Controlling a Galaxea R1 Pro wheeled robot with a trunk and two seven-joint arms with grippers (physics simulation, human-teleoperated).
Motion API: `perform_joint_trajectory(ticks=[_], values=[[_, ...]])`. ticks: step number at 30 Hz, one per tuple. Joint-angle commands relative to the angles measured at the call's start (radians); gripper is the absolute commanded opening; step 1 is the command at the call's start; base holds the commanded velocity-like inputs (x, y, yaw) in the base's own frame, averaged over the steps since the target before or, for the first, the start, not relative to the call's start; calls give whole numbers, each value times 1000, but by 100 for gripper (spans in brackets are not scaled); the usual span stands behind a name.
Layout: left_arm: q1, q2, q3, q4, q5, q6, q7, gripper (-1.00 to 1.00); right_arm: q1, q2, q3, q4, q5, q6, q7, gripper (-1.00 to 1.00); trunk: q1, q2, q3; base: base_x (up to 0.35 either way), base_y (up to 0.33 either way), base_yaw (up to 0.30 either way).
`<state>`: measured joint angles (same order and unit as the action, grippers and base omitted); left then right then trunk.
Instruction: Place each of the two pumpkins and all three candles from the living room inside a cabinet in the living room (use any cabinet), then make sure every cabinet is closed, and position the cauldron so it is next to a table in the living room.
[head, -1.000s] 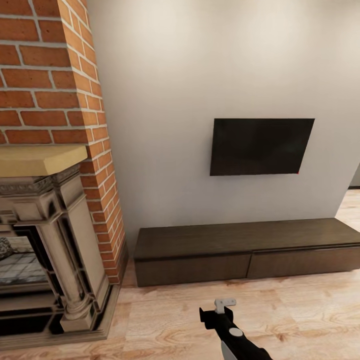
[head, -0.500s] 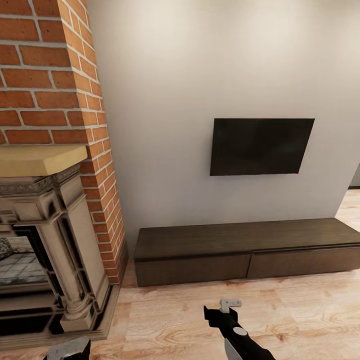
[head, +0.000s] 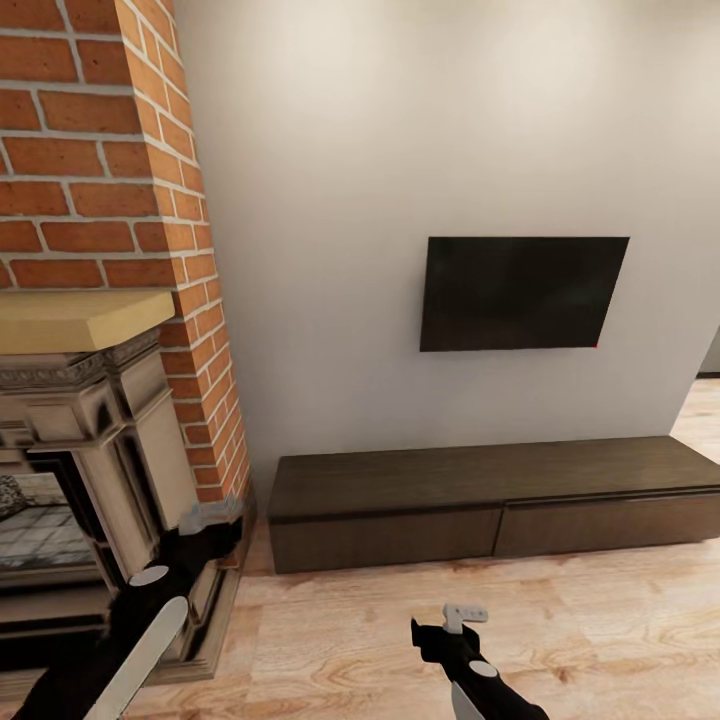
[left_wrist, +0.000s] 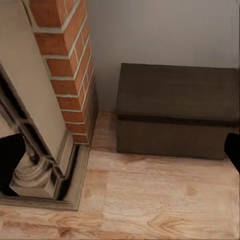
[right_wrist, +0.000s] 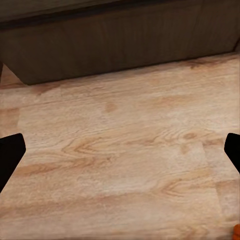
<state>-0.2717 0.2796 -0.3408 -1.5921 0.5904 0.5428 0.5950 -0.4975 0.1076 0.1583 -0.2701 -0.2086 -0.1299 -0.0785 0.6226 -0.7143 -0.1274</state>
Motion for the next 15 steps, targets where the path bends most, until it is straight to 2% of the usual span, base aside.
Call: perform_joint_trajectory(ticks=[1,4,5,7,8,10,13,15], values=[[-12,-5,-4,-2,10,6,1,100,-1,0,8,2,-10,-4,-6,100,0,-1,-2,0,0,0],[-46,-35,-8,-3,8,20,-31,100,-1,0,-8,3,-13,-5,-7,100,0,-1,-2,0,0,0],[-57,-47,-9,-3,7,26,-41,100,-1,1,-40,0,-18,-5,-7,100,0,-1,-2,0,0,0],[-64,-55,-10,-3,6,30,-49,100,-1,3,-84,-4,-22,-5,-8,100,0,-1,-2,0,0,0],[-68,-60,-11,-3,5,32,-54,100,-1,6,-123,-8,-24,-7,-8,100,0,-1,-2,0,0,0],[-72,-65,-12,-4,3,33,-59,100,-2,8,-161,-11,-28,-16,-9,100,0,-1,-2,0,0,0],[-74,-67,-12,-4,1,33,-61,100,-2,11,-182,-14,-32,-22,-5,100,0,-1,-2,0,0,0],[-75,-68,-12,-4,1,32,-63,100,-2,11,-200,-20,-53,-22,10,100,0,-1,-2,0,0,0]])
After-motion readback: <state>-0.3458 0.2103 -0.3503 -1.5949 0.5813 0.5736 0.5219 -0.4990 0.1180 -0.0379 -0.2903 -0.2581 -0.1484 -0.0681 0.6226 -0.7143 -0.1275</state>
